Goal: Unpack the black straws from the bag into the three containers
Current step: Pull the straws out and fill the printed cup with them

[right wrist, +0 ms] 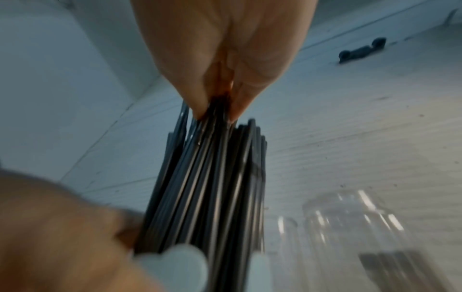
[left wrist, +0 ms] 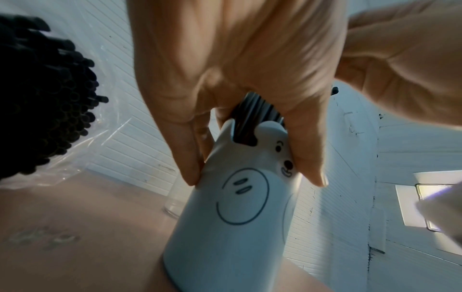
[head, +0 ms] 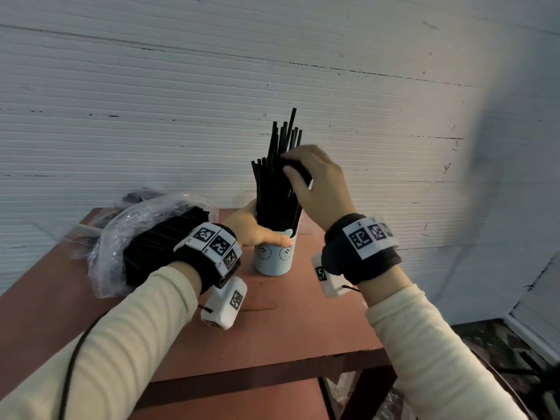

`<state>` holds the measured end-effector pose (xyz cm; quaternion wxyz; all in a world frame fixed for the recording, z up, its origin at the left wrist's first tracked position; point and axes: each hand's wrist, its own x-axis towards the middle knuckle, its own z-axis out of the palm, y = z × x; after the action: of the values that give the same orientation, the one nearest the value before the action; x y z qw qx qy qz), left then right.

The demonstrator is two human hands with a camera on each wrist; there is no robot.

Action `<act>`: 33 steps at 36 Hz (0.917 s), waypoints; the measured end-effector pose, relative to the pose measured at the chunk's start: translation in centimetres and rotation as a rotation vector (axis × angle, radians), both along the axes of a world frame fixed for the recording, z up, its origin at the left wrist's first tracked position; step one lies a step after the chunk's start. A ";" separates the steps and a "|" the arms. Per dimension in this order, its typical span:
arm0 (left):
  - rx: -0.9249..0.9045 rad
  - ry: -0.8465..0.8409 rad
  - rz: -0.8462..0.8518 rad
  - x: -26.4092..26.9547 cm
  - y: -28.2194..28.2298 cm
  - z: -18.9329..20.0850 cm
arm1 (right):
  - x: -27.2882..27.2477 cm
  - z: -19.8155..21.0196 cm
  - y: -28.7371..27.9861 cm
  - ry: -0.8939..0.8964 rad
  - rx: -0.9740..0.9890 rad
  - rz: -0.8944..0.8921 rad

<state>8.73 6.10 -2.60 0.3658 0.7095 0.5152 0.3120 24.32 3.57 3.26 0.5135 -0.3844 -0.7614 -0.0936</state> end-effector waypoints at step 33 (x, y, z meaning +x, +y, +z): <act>-0.012 0.102 -0.040 -2.2 0.5 -0.3 | -1.4 1.4 -0.5 0.006 0.033 0.063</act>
<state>6.56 6.65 -2.94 0.3495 0.7323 0.5209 0.2650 22.90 3.08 4.69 0.5248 -0.3522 -0.7698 -0.0887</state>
